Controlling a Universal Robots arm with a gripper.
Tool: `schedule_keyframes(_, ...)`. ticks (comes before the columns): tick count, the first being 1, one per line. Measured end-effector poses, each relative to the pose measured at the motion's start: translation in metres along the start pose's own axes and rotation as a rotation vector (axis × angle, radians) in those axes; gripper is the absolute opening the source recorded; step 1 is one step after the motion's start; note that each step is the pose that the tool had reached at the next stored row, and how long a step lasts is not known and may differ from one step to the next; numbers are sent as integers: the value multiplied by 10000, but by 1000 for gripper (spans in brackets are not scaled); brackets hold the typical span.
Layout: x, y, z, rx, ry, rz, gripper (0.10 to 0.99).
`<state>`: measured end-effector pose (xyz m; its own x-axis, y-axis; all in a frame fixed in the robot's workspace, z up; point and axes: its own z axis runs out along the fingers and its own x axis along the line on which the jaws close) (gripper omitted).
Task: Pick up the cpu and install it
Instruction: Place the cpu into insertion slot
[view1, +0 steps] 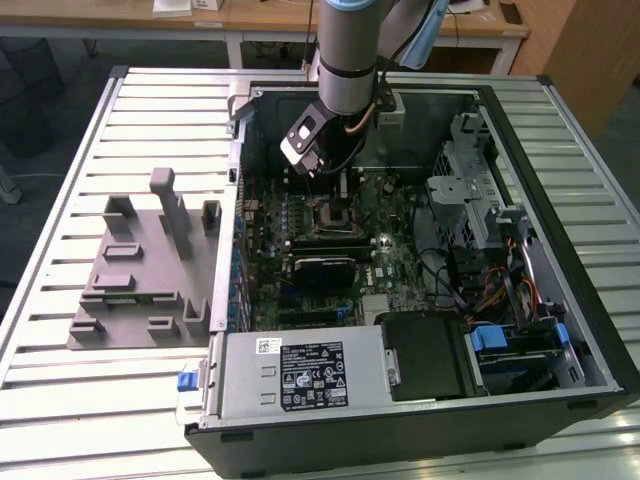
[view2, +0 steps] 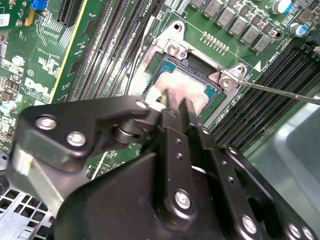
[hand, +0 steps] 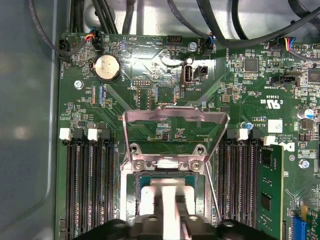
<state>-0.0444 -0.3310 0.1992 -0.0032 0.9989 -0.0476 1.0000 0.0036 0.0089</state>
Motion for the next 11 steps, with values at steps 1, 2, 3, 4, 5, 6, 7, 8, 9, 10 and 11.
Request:
schedule_keyframes(1, 0, 0, 0, -2, 1, 0, 192)
schedule_keyframes(2, 0, 0, 1, -2, 2, 0, 192)
schedule_keyframes(3, 0, 0, 1, -2, 2, 0, 129)
schedule_keyframes(4, 0, 0, 1, -1, 3, 0, 106)
schedule_keyframes(5, 0, 0, 1, -1, 2, 0, 106)
schedule_keyframes(6, 0, 0, 0, -1, 2, 0, 106)
schedule_keyframes(7, 0, 0, 0, -1, 2, 0, 106)
schedule_keyframes(8, 0, 0, 0, -1, 2, 0, 106)
schedule_keyframes(9, 0, 0, 0, -1, 3, 0, 106)
schedule_keyframes(10, 0, 0, 1, -1, 3, 0, 106)
schedule_keyframes(11, 0, 0, 3, 0, 2, 0, 106)
